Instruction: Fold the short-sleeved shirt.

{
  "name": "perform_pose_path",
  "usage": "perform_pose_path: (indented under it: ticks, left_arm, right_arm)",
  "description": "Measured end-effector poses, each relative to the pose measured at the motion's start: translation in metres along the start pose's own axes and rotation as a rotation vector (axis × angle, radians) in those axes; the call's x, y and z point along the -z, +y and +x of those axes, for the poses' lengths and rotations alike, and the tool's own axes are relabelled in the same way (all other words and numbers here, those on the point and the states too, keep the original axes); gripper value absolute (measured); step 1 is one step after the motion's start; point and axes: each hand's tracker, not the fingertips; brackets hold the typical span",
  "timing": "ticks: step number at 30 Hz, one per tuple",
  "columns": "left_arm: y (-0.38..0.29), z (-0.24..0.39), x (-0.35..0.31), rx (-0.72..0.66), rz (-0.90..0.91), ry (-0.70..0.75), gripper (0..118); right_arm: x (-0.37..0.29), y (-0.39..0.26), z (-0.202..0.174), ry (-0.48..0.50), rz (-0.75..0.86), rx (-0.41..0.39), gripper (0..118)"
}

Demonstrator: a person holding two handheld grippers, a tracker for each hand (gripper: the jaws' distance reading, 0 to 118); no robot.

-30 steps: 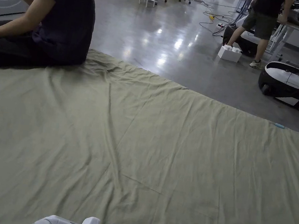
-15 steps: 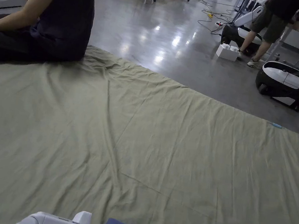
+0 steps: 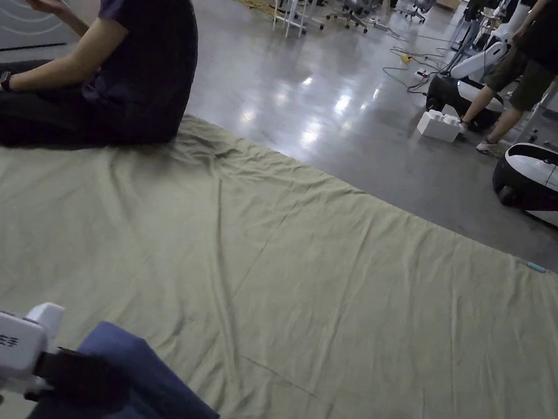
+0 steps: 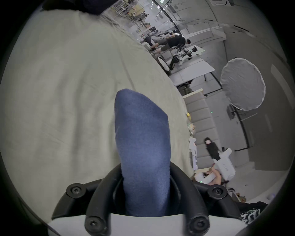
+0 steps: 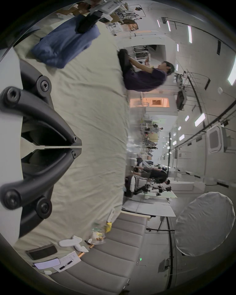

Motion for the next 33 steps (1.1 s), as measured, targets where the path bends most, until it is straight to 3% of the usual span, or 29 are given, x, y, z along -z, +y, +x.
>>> perform_pose_path:
  ticks: [3,12,15,22,28,33]
  left_arm:
    - [0.022,-0.006,-0.034,0.034,0.021,0.103,22]
    - [0.085,-0.035,-0.113,0.015,0.074,0.334,22]
    - [0.099,-0.043,-0.123,0.017,0.084,0.353,22]
    - [0.112,-0.053,-0.135,0.037,0.07,0.547,23]
    - [0.103,-0.043,-0.125,0.135,0.058,0.676,50]
    - [0.096,-0.027,-0.129,0.181,0.159,0.778,52]
  right_arm:
    - [-0.001,0.024,0.016,-0.025,0.056,0.037,3]
    - [-0.005,0.05,0.046,-0.091,0.106,0.042,3]
    - [-0.006,0.043,0.049,-0.101,0.1,0.053,3]
    - [-0.006,0.025,0.046,-0.097,0.052,0.058,3]
    - [-0.006,0.014,0.04,-0.075,0.022,0.066,3]
    - [-0.004,0.011,0.037,-0.056,0.008,0.067,3]
